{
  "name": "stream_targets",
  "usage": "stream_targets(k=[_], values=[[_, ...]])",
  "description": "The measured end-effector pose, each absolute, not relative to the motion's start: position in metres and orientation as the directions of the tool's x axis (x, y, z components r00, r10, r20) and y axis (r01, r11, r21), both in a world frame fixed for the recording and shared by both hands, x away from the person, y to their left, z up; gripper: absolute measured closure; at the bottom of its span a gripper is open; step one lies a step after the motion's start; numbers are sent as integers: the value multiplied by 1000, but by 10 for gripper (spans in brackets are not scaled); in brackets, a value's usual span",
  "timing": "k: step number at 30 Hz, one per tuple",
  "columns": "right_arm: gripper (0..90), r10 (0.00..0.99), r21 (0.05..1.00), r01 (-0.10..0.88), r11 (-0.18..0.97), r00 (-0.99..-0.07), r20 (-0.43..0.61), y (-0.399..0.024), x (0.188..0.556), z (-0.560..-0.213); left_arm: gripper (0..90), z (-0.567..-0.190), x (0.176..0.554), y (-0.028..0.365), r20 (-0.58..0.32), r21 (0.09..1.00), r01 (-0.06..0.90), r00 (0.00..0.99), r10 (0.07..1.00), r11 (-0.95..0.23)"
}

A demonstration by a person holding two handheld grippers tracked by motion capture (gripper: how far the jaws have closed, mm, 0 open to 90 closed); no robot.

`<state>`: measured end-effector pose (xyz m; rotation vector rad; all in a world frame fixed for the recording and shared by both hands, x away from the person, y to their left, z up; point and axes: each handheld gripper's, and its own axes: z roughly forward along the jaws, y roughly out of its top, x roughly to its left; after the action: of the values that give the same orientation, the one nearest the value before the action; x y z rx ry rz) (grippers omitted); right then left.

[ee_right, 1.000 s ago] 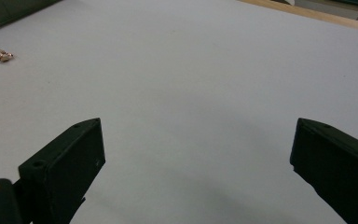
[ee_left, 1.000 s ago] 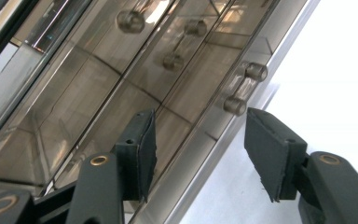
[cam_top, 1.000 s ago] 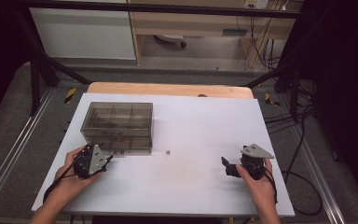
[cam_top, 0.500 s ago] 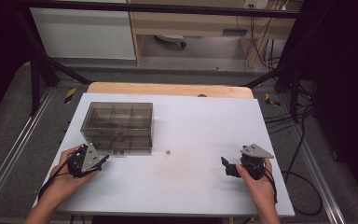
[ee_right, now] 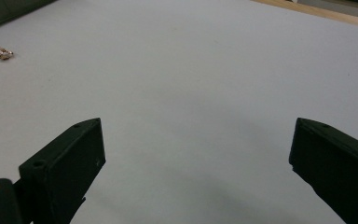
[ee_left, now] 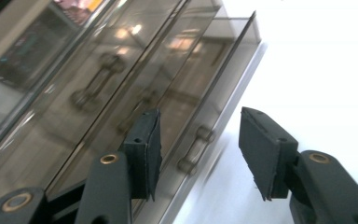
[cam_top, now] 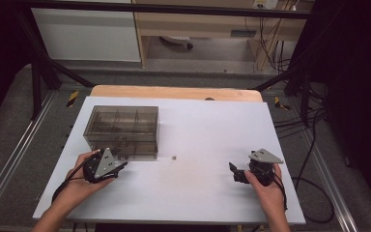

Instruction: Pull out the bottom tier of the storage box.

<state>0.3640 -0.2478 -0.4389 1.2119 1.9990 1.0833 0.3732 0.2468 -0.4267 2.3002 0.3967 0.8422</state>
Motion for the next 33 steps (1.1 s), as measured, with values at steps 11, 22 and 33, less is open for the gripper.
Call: stream_targets(k=[11, 22, 33], values=[[40, 898, 856, 447, 259, -438, -43, -248, 363, -438, 600, -427, 394, 223, 433, 625, 63, 801, 413, -778], [40, 897, 858, 441, 262, -441, -47, -249, 363, -438, 659, -435, 409, 202, 417, 610, 59, 824, 384, -790], [39, 894, 859, 440, 261, -447, -42, -248, 363, -437, 709, -436, 417, 196, 383, 580, 83, 851, 361, -810]])
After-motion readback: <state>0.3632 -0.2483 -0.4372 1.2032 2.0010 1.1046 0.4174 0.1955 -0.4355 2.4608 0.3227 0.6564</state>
